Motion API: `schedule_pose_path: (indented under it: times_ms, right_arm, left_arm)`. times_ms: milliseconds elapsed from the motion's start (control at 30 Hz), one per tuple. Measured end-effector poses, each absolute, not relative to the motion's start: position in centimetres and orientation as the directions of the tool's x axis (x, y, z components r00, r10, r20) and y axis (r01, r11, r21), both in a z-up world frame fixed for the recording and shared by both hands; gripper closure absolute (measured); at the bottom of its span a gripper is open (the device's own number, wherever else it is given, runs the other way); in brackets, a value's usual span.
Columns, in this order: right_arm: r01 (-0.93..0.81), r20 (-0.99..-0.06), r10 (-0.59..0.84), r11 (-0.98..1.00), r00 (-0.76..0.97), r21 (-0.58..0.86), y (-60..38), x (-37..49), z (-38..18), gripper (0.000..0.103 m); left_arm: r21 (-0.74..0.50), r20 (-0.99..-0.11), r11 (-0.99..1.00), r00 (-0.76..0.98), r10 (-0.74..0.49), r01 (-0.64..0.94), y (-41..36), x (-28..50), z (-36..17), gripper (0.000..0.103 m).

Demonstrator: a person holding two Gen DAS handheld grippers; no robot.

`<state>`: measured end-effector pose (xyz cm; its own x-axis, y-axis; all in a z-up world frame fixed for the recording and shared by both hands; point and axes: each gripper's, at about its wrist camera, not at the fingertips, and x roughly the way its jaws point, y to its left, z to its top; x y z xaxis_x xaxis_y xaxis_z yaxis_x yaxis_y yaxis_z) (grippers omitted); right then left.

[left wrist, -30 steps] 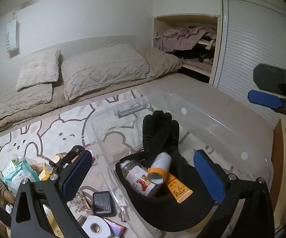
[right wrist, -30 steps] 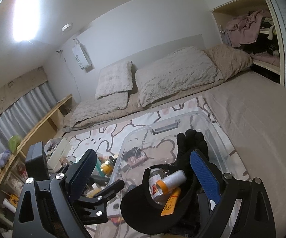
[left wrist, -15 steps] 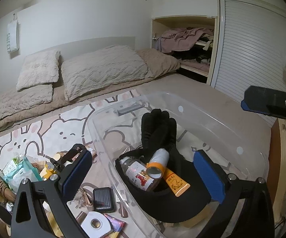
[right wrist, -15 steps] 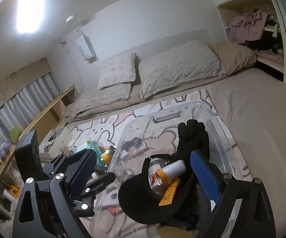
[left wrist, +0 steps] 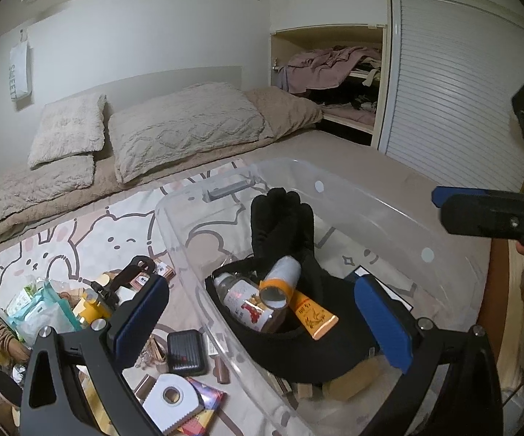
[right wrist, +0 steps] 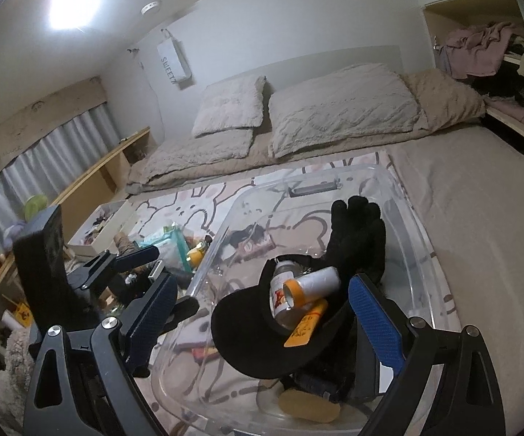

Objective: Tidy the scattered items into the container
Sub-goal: 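Withdraw both tools upward out of the clear bin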

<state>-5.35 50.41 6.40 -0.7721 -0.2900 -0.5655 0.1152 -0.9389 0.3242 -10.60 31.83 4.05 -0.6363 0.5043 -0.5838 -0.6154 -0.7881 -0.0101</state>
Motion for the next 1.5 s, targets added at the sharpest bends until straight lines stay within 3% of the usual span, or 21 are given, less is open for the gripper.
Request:
schedule_pose_path:
  times_ms: [433,600,800,1500]
  right_arm:
    - [0.087,-0.558,-0.237,-0.956,-0.795,0.281,47.8,-7.3,10.2,0.008]
    - [0.087,-0.501,-0.234,-0.95,-0.833,0.299,46.7,-7.0,12.3,0.008]
    - [0.121,-0.435,-0.277,-0.928,-0.857,0.352,45.5,-4.8,11.1,0.008]
    - [0.153,-0.545,-0.236,-0.969,-0.805,0.194,40.6,1.8,5.2,0.008]
  left_arm:
    - [-0.008,-0.556,-0.798,-0.661,0.505,-0.603,29.0,-8.9,5.4,0.0]
    - [-0.022,-0.546,-0.797,-0.66,0.516,-0.604,27.7,-8.5,5.9,0.0]
    - [-0.001,-0.53,-0.812,-0.689,0.495,-0.583,26.2,-7.6,6.2,0.0]
    - [0.011,-0.545,-0.825,-0.695,0.469,-0.565,21.8,-3.3,3.8,0.0]
